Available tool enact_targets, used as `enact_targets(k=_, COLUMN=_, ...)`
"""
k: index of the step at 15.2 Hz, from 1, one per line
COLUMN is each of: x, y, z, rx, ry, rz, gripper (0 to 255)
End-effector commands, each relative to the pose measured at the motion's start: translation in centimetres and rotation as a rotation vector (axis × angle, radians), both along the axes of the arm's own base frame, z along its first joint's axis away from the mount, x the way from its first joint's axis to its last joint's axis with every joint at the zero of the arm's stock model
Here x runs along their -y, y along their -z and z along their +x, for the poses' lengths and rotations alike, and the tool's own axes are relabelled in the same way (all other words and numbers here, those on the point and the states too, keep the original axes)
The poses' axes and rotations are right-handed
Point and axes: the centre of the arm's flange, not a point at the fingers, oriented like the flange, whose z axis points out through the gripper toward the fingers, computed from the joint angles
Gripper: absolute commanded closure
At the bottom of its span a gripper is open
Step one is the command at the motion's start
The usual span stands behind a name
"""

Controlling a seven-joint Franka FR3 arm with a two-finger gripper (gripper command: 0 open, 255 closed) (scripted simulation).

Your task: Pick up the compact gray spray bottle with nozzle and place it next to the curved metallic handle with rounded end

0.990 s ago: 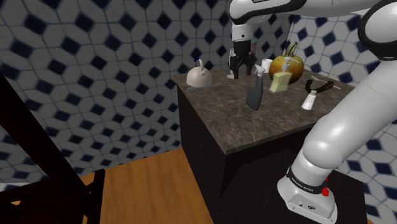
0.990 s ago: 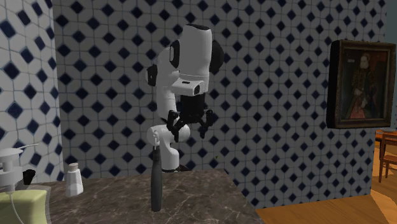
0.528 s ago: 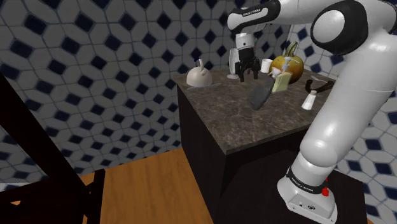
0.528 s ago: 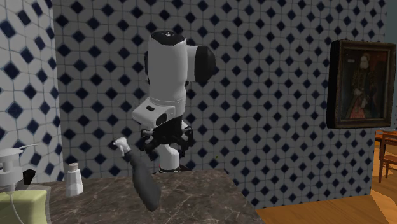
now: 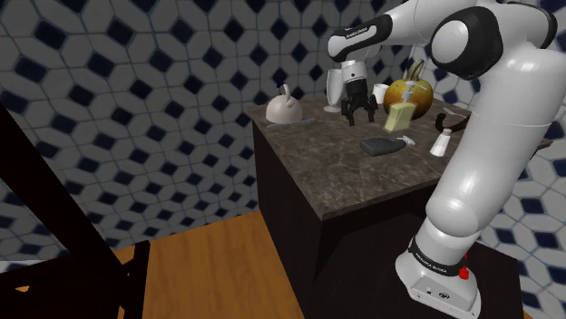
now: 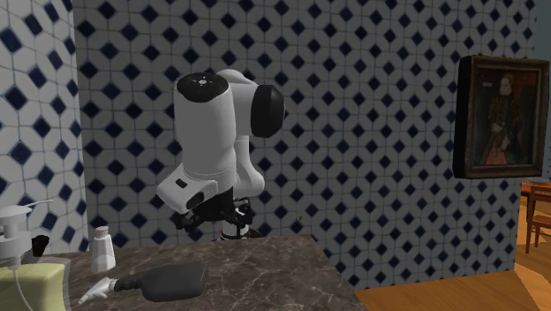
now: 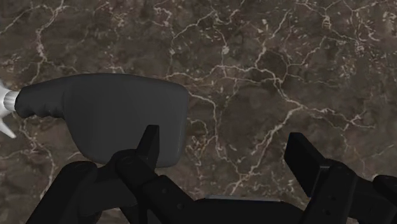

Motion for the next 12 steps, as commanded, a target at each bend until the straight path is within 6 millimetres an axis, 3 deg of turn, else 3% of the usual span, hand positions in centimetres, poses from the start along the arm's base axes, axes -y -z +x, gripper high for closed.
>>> enact_targets(k=1, x=-0.23, y=0.95, z=-0.47, rx=0.0, ry=0.0, rz=0.0, gripper=0)
enact_targets(k=10, x=-0.31, y=1.21, z=-0.6, rx=0.0, ry=0.0, rz=0.0, gripper=0)
enact_targets(k=11, x=-0.31, y=1.21, z=-0.6, rx=0.0, ry=0.0, rz=0.0, gripper=255)
enact_targets(k=12, x=-0.31, y=1.21, z=-0.6, rx=0.0, ry=0.0, rz=0.0, gripper=255)
